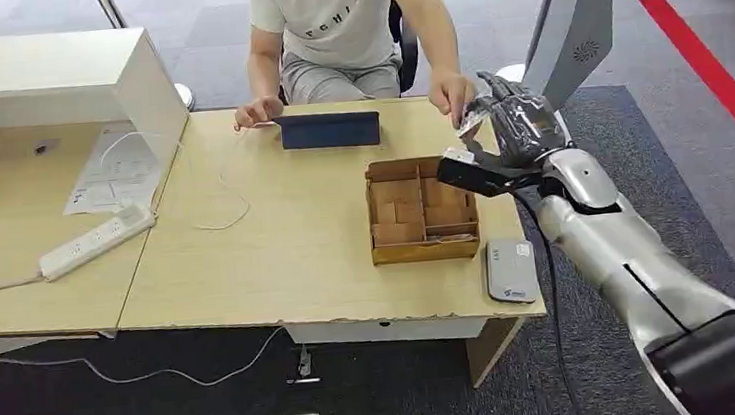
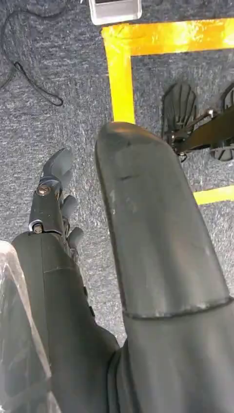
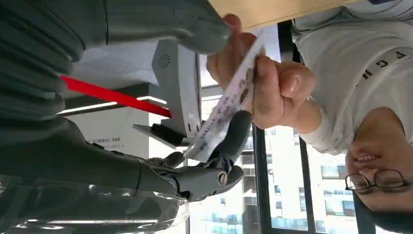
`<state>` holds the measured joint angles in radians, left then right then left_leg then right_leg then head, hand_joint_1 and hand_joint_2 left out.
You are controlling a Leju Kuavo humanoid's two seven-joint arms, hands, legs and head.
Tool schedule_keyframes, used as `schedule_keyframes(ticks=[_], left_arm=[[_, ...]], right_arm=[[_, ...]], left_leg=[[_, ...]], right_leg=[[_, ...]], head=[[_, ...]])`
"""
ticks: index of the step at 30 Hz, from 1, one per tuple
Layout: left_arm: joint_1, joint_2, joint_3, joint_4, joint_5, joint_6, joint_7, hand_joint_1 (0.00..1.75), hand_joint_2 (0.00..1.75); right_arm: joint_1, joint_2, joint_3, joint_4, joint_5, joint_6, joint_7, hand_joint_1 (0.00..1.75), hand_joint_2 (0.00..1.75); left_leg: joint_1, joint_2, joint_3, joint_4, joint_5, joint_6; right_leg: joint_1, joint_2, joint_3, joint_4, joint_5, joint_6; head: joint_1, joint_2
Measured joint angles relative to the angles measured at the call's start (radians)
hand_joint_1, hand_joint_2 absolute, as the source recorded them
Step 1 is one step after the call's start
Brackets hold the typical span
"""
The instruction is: Pass the card to the sensor for recognition and then transmit it.
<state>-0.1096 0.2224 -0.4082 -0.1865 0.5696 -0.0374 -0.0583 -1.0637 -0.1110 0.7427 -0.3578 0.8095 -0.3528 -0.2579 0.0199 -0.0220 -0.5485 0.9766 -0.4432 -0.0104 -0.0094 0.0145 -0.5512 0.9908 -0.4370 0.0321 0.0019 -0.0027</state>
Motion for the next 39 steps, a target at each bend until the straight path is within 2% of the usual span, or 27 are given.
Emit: schedule_keyframes(ticks=[3, 8, 13, 16, 20, 26, 27, 28, 32, 35, 36, 39], left_arm=[[0.002, -0.002, 0.000, 0.000, 0.023, 0.009, -0.008, 0.00, 1.75], [0.006, -0.004, 0.000, 0.000, 0.034, 0.023, -0.017, 0.00, 1.75], [0.007, -0.004, -0.001, 0.000, 0.018, 0.053, -0.006, 0.00, 1.75], [0.006, -0.003, -0.007, 0.001, 0.018, 0.069, -0.002, 0.00, 1.75], [0.009, -0.004, -0.016, 0.002, 0.041, 0.074, 0.012, 0.00, 1.75], [0.010, -0.003, -0.017, 0.002, 0.086, 0.084, 0.011, 0.00, 1.75], [0.010, -0.003, -0.017, 0.002, 0.093, 0.089, 0.011, 0.00, 0.00], [0.010, -0.002, -0.017, 0.002, 0.099, 0.093, 0.011, 0.00, 1.75], [0.009, 0.008, -0.016, 0.002, 0.121, 0.098, 0.012, 0.00, 1.75], [0.009, 0.011, -0.016, 0.002, 0.132, 0.108, 0.016, 0.00, 1.75], [0.008, 0.011, -0.016, 0.002, 0.134, 0.110, 0.018, 0.00, 1.75], [0.006, 0.013, -0.017, 0.002, 0.134, 0.110, 0.018, 0.00, 1.75]], right_arm=[[0.009, -0.009, 0.000, 0.000, -0.008, -0.035, -0.013, 0.00, 0.00], [0.018, -0.034, -0.021, -0.001, -0.072, -0.068, -0.072, 0.00, 0.00], [0.037, -0.067, -0.072, -0.015, -0.149, -0.050, -0.135, 0.00, 0.00], [0.062, -0.093, -0.105, -0.045, -0.191, -0.016, -0.145, 0.00, 0.00], [0.145, -0.141, -0.132, -0.166, -0.230, 0.054, -0.091, 0.00, 0.00], [0.332, -0.265, -0.155, -0.454, -0.266, 0.148, 0.051, 0.00, 0.00], [0.364, -0.286, -0.160, -0.504, -0.270, 0.154, 0.073, 0.00, 0.00], [0.404, -0.315, -0.169, -0.565, -0.274, 0.160, 0.103, 0.00, 0.00], [0.538, -0.385, -0.204, -0.746, -0.304, 0.165, 0.175, 0.00, 0.00], [0.627, -0.418, -0.209, -0.861, -0.314, 0.143, 0.206, 0.00, 0.00], [0.649, -0.422, -0.209, -0.888, -0.312, 0.133, 0.213, 0.00, 1.75], [0.687, -0.413, -0.193, -0.945, -0.317, 0.123, 0.243, 0.00, 1.75]], left_leg=[[0.000, 0.000, 0.000, 0.000, 0.000, 0.000], [0.000, 0.000, 0.000, 0.000, 0.000, 0.000], [0.000, 0.000, 0.000, 0.000, 0.000, 0.000], [0.000, 0.000, 0.001, 0.000, 0.000, 0.000], [0.000, -0.001, 0.000, 0.000, 0.000, 0.000], [0.000, -0.001, 0.000, 0.000, -0.001, 0.000], [0.000, -0.001, 0.000, 0.000, -0.001, 0.001], [0.000, -0.001, 0.000, 0.000, -0.001, 0.001], [0.000, -0.001, 0.000, 0.000, -0.002, 0.000], [0.000, -0.001, 0.000, 0.000, -0.002, 0.000], [0.000, -0.001, 0.000, 0.000, -0.002, 0.000], [0.000, 0.000, 0.000, -0.001, -0.002, 0.000]], right_leg=[[0.000, 0.000, 0.000, 0.000, 0.000, 0.000], [0.000, 0.000, 0.000, 0.000, 0.000, 0.000], [0.000, 0.000, 0.000, 0.000, 0.000, 0.000], [0.000, 0.000, 0.001, 0.000, 0.000, 0.000], [0.000, 0.000, 0.001, 0.000, 0.000, 0.000], [0.000, 0.000, 0.001, -0.001, 0.000, 0.000], [0.000, 0.000, 0.001, -0.001, 0.000, 0.000], [0.000, 0.000, 0.001, -0.001, 0.000, 0.000], [0.000, 0.000, 0.001, -0.001, -0.001, 0.000], [0.000, 0.000, 0.001, -0.001, -0.001, 0.000], [0.000, 0.000, 0.001, -0.001, -0.001, 0.000], [0.000, 0.000, 0.001, -0.001, -0.001, 0.000]], head=[[0.000, 0.000], [0.000, 0.000], [0.000, 0.000], [0.000, 0.000], [0.000, 0.000], [-0.001, 0.000], [0.000, 0.000], [0.000, 0.000], [0.000, 0.000], [0.000, 0.000], [-0.001, 0.000], [0.000, 0.000]])
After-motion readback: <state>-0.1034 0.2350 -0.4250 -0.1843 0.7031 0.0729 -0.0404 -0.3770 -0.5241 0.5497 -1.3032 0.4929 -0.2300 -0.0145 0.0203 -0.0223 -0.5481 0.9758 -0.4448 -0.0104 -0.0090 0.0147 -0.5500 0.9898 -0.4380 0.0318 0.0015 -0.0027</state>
